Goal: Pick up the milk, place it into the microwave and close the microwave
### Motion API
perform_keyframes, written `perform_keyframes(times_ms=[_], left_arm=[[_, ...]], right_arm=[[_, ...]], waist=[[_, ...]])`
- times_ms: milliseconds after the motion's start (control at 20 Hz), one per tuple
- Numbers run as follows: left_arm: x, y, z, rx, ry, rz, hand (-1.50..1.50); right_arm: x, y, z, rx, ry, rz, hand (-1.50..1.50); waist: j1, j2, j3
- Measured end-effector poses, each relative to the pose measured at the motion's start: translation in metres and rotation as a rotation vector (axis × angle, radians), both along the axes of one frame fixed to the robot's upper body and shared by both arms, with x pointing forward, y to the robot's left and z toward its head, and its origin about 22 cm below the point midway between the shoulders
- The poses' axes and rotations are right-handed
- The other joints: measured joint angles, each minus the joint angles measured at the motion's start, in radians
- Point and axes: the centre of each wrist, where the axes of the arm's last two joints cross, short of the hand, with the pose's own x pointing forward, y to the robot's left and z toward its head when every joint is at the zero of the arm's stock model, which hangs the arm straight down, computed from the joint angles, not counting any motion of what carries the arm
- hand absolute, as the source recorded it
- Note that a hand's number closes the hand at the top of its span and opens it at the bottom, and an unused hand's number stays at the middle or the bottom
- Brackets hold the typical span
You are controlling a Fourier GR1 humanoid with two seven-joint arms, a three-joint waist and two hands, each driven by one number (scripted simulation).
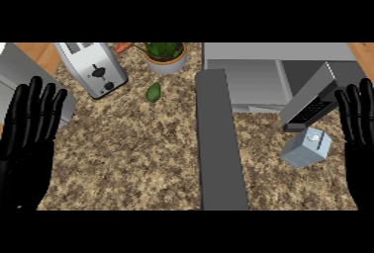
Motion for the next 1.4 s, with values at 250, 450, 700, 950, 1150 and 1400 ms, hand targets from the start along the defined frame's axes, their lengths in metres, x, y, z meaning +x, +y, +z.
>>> perform_keyframes(times_ms=[250, 450, 700, 950, 1150, 1400], left_arm=[[0.006, 0.008, -0.006, 0.026, -0.004, -0.001, -1.50], [0.009, 0.007, -0.017, -0.019, 0.066, 0.014, -1.50], [-0.001, 0.004, -0.021, -0.050, 0.122, 0.024, -1.50], [-0.019, -0.001, -0.020, -0.057, 0.126, 0.036, -1.50], [-0.031, 0.001, -0.023, -0.061, 0.133, 0.035, -1.50], [-0.039, 0.006, -0.022, -0.057, 0.133, 0.038, -1.50]], right_arm=[[0.019, -0.017, 0.012, -0.008, -0.002, -0.020, -1.50], [0.040, -0.028, 0.021, 0.068, 0.056, -0.032, -1.50], [0.046, -0.043, 0.019, 0.121, 0.110, -0.041, -1.50], [0.054, -0.053, 0.006, 0.136, 0.153, -0.067, -1.50], [0.055, -0.056, -0.008, 0.113, 0.185, -0.096, -1.50], [0.050, -0.062, -0.035, 0.103, 0.225, -0.115, -1.50]], waist=[[-0.016, 0.013, -0.010], [-0.018, 0.017, -0.013], [-0.021, 0.018, -0.014], [-0.021, 0.018, -0.014], [-0.021, 0.018, -0.014], [-0.021, 0.016, -0.016]])
